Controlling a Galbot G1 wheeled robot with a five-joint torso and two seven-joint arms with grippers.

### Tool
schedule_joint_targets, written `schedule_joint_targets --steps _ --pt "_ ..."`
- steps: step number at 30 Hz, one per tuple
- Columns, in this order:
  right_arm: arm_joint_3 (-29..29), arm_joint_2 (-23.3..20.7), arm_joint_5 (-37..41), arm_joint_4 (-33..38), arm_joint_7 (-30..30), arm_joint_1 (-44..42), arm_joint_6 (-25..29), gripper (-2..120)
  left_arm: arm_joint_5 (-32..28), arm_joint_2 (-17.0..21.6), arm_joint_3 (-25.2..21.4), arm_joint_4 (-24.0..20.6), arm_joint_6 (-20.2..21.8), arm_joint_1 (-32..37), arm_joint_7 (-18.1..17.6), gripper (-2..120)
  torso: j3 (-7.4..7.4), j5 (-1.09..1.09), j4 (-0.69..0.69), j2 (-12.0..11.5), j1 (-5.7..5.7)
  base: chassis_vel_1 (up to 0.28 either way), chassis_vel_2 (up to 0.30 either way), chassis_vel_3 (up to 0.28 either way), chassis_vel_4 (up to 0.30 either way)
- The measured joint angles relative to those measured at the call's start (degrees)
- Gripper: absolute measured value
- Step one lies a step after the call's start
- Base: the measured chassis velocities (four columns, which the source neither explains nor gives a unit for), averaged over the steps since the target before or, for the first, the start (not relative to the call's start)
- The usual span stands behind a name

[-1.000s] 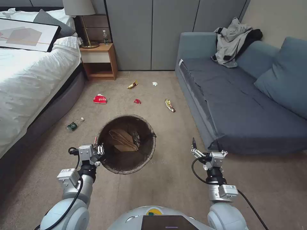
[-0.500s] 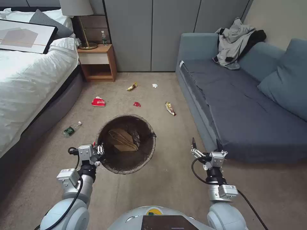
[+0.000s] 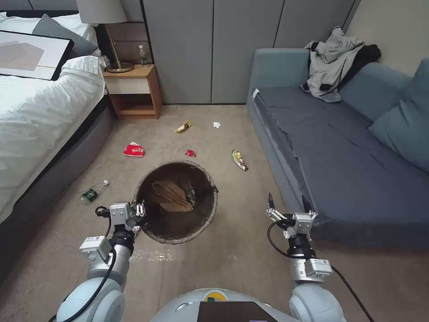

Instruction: Pick up the trash bin, then pick up the garbage from the floor and place it into the trash bin.

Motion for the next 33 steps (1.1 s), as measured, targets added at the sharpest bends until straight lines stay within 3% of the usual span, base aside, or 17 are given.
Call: schedule_joint_targets --steps 33 --pt "-0.8 -0.1 -0.2 -0.3 -0.1 0.1 0.1 100 0.4 0.0 0.3 0.1 -0.2 0.1 0.1 2 0.0 0.0 0.0 0.0 0.0 -0.14 0.136 0.137 -0.139"
